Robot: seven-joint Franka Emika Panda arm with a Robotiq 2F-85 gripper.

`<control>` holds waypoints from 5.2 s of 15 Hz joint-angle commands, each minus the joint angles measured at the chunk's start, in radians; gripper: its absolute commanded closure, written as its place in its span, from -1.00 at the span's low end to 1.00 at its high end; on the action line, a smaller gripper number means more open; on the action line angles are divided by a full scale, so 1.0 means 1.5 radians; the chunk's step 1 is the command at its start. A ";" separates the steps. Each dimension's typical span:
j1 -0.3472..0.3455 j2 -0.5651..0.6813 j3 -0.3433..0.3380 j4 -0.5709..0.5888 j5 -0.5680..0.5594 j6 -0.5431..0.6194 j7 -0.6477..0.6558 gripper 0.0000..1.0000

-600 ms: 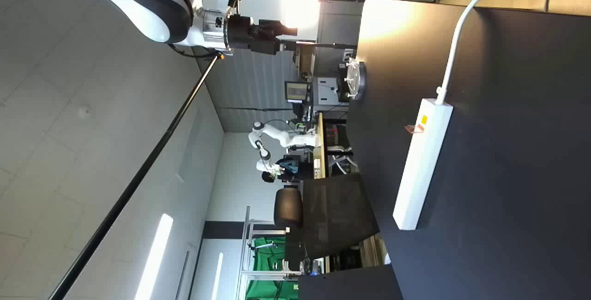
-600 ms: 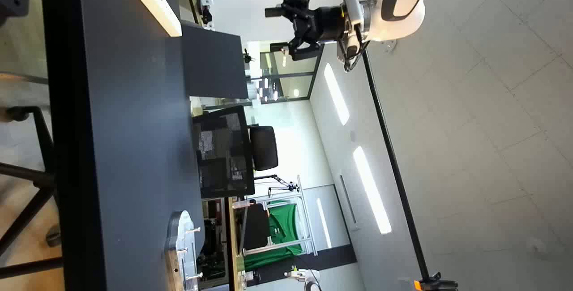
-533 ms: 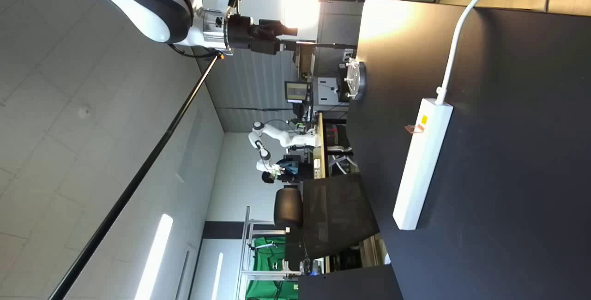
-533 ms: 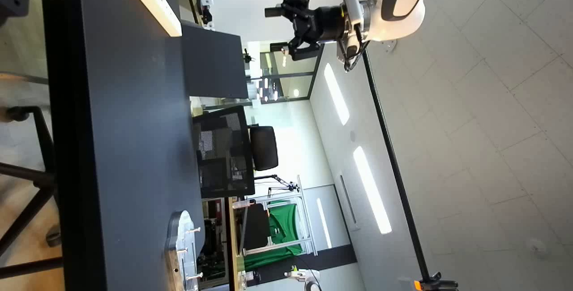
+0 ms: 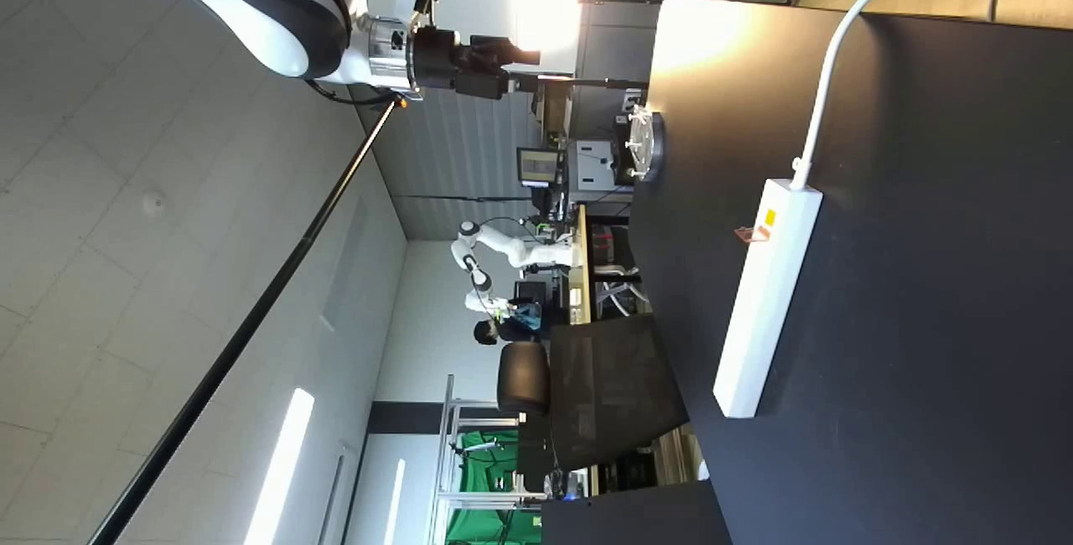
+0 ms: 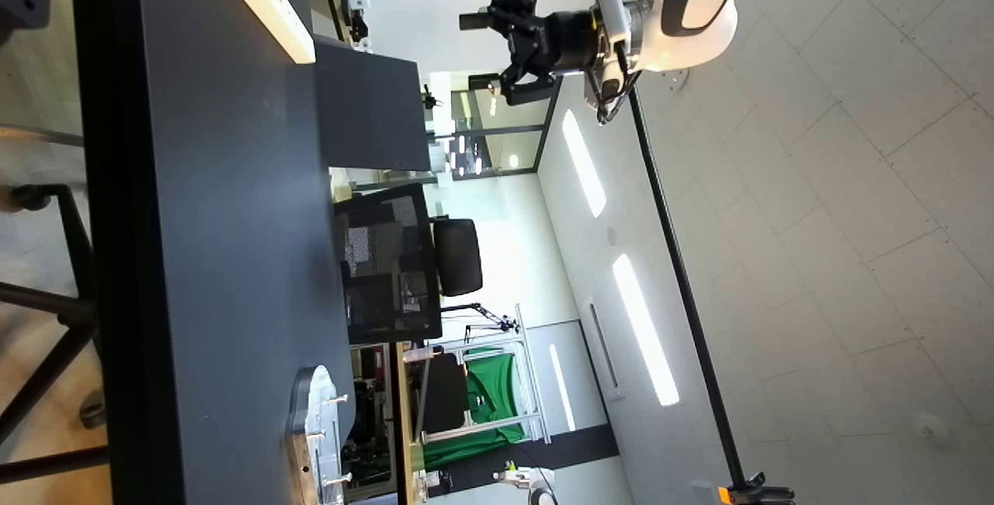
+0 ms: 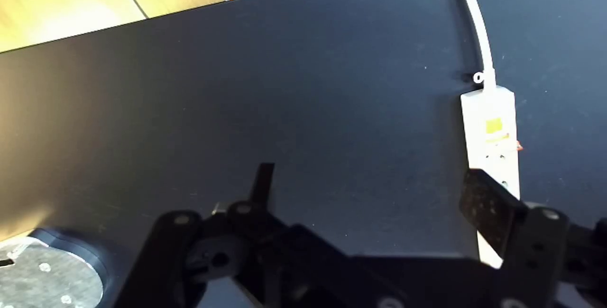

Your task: Push the button on the white adaptor.

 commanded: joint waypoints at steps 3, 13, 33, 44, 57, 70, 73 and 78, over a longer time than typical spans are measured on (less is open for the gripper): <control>-0.011 0.000 0.011 0.001 0.003 -0.001 -0.002 -1.00; 0.005 0.081 0.153 -0.074 -0.200 0.217 0.258 -1.00; 0.114 0.443 0.240 0.083 -0.738 0.288 0.906 1.00; 0.106 0.426 0.247 0.053 -0.733 0.299 0.873 0.98; 0.100 0.442 0.229 0.098 -0.730 0.281 0.863 1.00; 0.092 0.522 0.235 0.166 -0.661 0.288 0.810 1.00; 0.086 0.534 0.232 0.174 -0.651 0.309 0.802 1.00; 0.028 0.569 0.256 0.176 -0.594 0.376 0.721 1.00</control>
